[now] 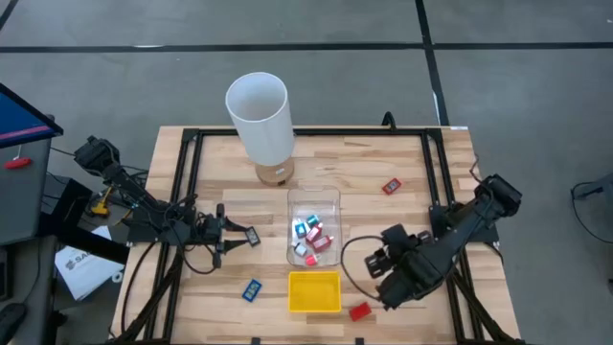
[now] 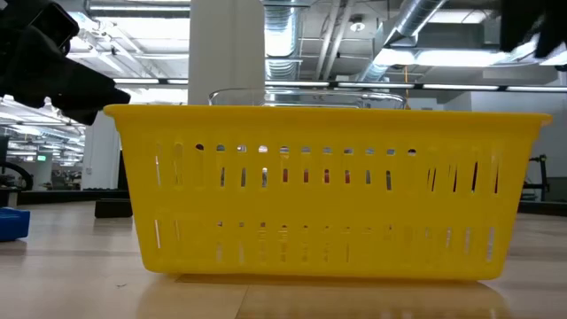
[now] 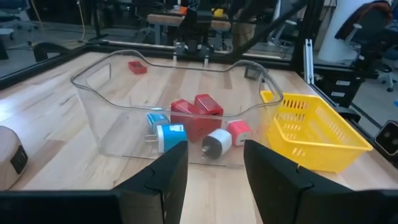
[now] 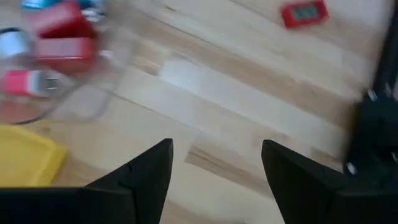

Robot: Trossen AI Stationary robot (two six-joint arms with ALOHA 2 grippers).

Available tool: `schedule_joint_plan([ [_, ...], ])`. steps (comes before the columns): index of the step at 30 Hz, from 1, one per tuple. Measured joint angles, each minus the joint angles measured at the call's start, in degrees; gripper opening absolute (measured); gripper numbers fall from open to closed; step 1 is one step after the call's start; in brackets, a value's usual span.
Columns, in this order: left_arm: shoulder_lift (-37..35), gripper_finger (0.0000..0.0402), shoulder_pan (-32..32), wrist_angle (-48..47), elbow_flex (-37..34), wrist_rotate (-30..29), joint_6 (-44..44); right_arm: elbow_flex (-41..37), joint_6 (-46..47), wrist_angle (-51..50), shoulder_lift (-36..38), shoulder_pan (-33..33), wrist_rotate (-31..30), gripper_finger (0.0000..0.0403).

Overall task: Pick & Place Office items
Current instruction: Put the bottom black digital clock into the yellow bin

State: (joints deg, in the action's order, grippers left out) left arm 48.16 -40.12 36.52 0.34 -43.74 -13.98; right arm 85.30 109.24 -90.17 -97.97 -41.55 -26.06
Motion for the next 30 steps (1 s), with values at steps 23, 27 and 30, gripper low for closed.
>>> schedule_joint_plan([
  [23, 0.00, 0.0154, 5.32, 11.03, 0.00, -6.20, 19.78, -15.96, 27.35, 26.82, 2.68, -4.95, 23.85, 0.0227],
  [27, 0.00, 0.0154, 8.42, 11.00, 0.00, -1.94, 20.84, -14.67, 28.82, 27.80, -0.24, -5.39, 28.03, 0.0227],
  [30, 0.00, 0.0154, 10.90, 10.92, 0.00, 1.46, 21.06, -13.61, 29.33, 27.29, -1.60, -6.01, 29.49, 0.0227],
])
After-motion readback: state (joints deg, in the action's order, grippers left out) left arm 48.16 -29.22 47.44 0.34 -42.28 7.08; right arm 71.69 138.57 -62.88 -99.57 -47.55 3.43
